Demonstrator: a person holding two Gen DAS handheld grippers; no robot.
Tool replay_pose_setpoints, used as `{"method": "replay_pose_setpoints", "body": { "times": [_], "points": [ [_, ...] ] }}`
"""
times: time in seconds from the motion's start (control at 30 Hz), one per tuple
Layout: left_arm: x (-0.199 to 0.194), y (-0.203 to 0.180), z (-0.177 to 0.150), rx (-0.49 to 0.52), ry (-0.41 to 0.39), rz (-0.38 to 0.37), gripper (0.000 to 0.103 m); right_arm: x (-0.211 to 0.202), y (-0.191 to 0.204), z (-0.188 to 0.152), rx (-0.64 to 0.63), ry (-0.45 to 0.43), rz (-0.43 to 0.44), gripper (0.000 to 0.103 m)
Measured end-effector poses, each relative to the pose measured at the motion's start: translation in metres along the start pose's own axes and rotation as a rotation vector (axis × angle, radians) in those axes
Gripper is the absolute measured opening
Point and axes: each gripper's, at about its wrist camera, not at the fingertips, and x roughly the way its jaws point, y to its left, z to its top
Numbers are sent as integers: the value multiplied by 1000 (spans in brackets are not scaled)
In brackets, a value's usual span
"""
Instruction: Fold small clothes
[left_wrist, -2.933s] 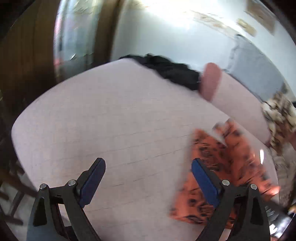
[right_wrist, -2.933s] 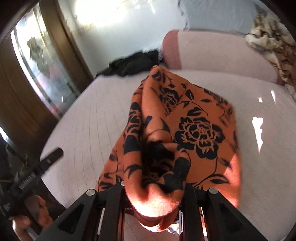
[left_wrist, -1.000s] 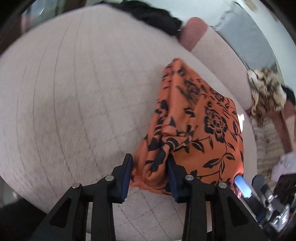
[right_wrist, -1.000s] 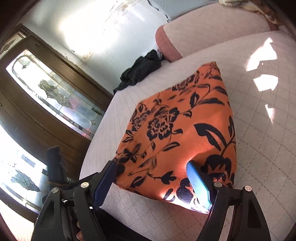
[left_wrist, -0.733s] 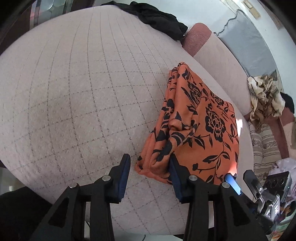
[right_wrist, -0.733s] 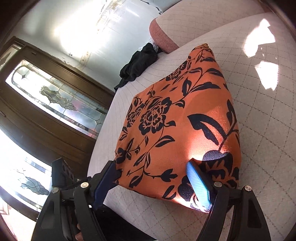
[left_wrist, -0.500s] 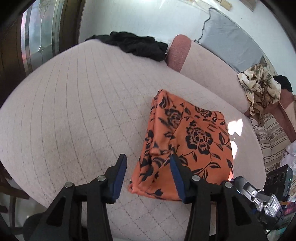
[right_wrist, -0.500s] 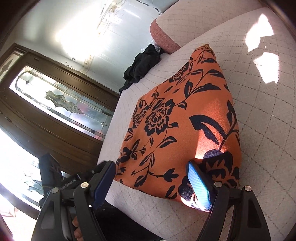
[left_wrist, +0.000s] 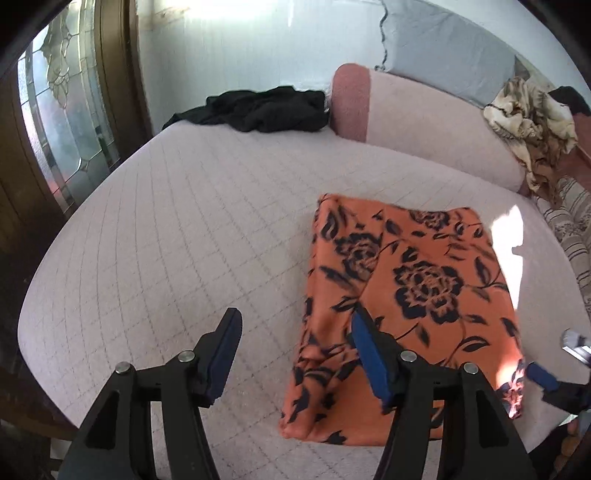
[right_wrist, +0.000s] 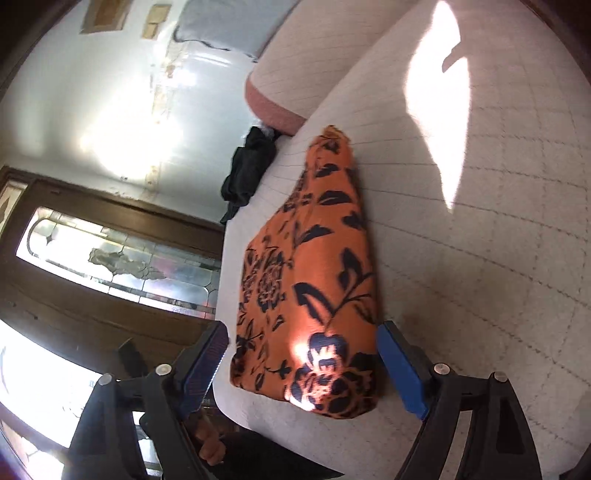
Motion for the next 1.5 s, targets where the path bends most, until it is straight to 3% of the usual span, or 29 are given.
{"method": "replay_pose_setpoints", "body": {
  "times": [0.07, 0.17, 0.23, 0.33, 0.4, 0.43, 0.5, 0.57, 0.6, 0.7, 0.77, 0.83, 0.9, 1.0, 1.03, 1.07, 1.17, 1.23, 1.3, 1.4, 1.47, 1.5],
  "points": [
    [3, -13, 7, 56, -19, -20, 64, 9, -13, 1, 66, 46, 34, 86],
    [32, -27, 3, 120, 23, 67, 64, 21, -20, 1, 117, 80, 77, 86],
    [55, -21, -6, 117, 76, 114, 65, 29, -24, 5, 146, 79, 73, 86],
    [61, -11, -12, 81, 57, 99, 71, 45, -30, 12, 187, 103, 78, 84],
    [59, -7, -12, 82, 57, 100, 71, 53, -19, 14, 112, 127, 51, 58],
    [60, -5, -12, 81, 56, 97, 72, 53, -11, 13, 67, 123, 14, 34],
    [60, -2, -12, 67, 55, 88, 74, 51, 5, 8, -26, 99, -68, 32],
    [62, 0, -11, 52, 61, 70, 75, 57, 9, 3, -124, 97, -192, 32],
    [59, 2, -15, 51, 61, 66, 76, 63, 4, 2, -126, 113, -215, 32],
    [59, 3, -14, 47, 60, 60, 76, 56, 3, 11, -79, 123, -156, 42],
    [59, 4, -14, 39, 60, 55, 77, 43, 8, 20, -70, 76, -116, 67],
    [59, 4, -14, 36, 59, 54, 77, 34, 12, 31, -54, 19, -56, 75],
    [59, 5, -14, 34, 61, 50, 77, 44, 6, 45, -4, 23, -7, 75],
    [58, 6, -15, 32, 62, 45, 77, 82, -14, 61, 78, 90, -18, 75],
    [58, 6, -15, 32, 61, 44, 77, 94, -18, 66, 107, 115, 1, 64],
    [59, 8, -15, 32, 61, 45, 77, 101, -19, 66, 125, 123, 27, 37],
    [60, 11, -16, 18, 66, 29, 78, 98, 13, 61, -67, 70, -73, 31],
    [62, 11, -15, 9, 75, 16, 81, 110, -5, 60, -30, 98, -158, 31],
    [63, 12, -15, 3, 77, 17, 81, 111, -17, 63, 24, 105, -91, 32],
    [62, 13, -15, -6, 79, 14, 81, 104, -3, 67, 5, 89, -74, 41],
    [62, 12, -15, -8, 80, 16, 81, 98, -4, 73, 26, 49, -33, 71],
    [62, 12, -15, -7, 80, 18, 81, 97, -7, 79, 45, 13, -19, 73]
  ]
}}
